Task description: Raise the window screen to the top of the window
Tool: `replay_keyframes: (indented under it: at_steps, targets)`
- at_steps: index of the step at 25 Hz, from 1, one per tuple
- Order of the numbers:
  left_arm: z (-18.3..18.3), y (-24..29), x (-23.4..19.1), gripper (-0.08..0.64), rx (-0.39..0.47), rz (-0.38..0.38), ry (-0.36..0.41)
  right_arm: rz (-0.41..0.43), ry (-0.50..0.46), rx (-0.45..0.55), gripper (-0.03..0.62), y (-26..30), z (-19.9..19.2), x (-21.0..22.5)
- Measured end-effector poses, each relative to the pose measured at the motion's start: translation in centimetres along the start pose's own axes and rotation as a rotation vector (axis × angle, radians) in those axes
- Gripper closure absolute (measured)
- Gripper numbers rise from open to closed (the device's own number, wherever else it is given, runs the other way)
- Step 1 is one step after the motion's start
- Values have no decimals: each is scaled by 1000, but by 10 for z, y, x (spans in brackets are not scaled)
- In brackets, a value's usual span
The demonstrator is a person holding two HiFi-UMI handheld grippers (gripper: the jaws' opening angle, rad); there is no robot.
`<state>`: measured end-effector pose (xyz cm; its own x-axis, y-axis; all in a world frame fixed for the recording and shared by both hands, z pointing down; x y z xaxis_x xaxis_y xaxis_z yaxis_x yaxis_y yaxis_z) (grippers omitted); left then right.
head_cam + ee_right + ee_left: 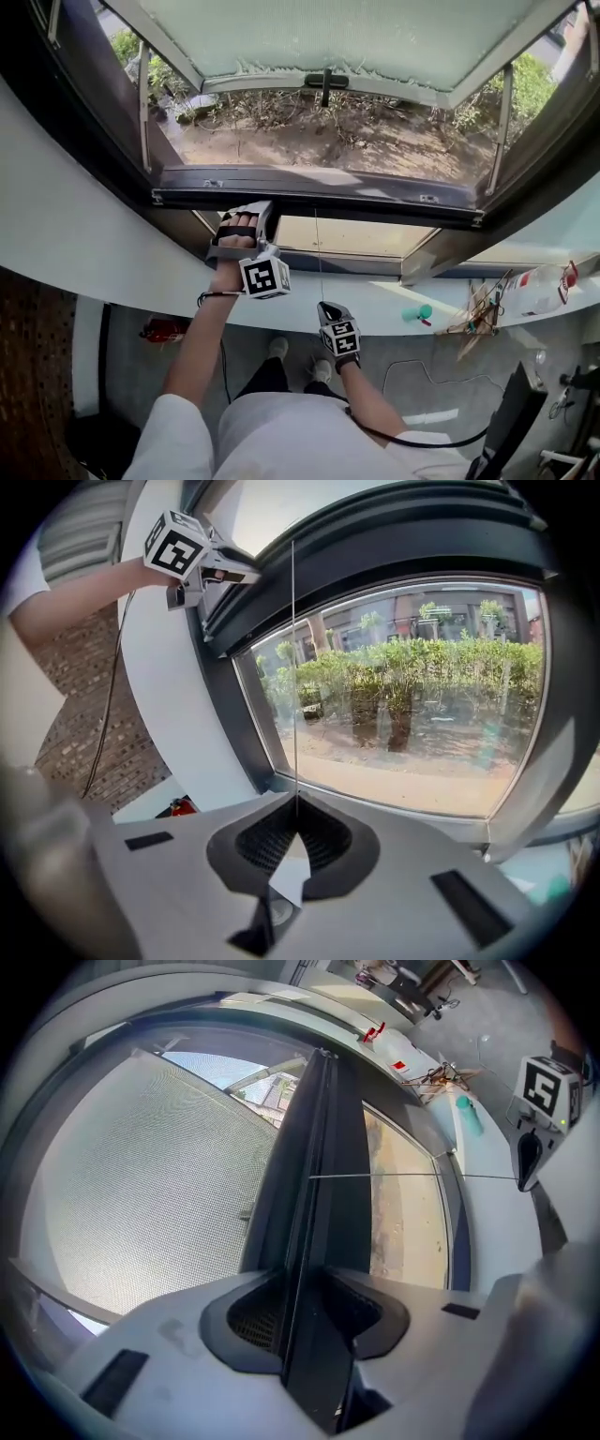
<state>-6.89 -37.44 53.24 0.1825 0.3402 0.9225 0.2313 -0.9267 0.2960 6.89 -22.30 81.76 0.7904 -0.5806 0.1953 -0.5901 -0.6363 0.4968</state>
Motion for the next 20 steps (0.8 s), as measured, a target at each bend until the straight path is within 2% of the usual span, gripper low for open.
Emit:
replay_keyframes:
  at_steps: [3, 7, 10, 15, 20]
  targets:
    - [3, -5, -7, 439, 16, -4, -27, 7, -6, 16, 601, -6, 9, -8]
    - [12, -16, -43, 440, 78, 106, -68, -2, -30, 75, 602, -9, 37, -12]
    - [18, -23, -66, 440, 105, 153, -80, -11, -63, 99, 601, -6, 57, -10]
    - [19, -27, -71, 440, 137, 163, -72, -38, -69, 100, 601, -8, 64, -7]
    - [20, -29, -73, 440, 172, 159, -140, -78, -43, 123, 601, -18, 62, -10]
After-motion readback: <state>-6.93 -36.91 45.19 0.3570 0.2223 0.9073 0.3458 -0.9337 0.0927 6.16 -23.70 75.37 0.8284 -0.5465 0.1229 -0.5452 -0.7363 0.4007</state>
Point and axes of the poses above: the fingertips, and each gripper's own axes: y forward along the fingers, x to its right, z out of its top, the point moved 3 cm from there along -y, backward along the fingers, and after that the axes turned 7 degrees about x, right-handed, at the moved point
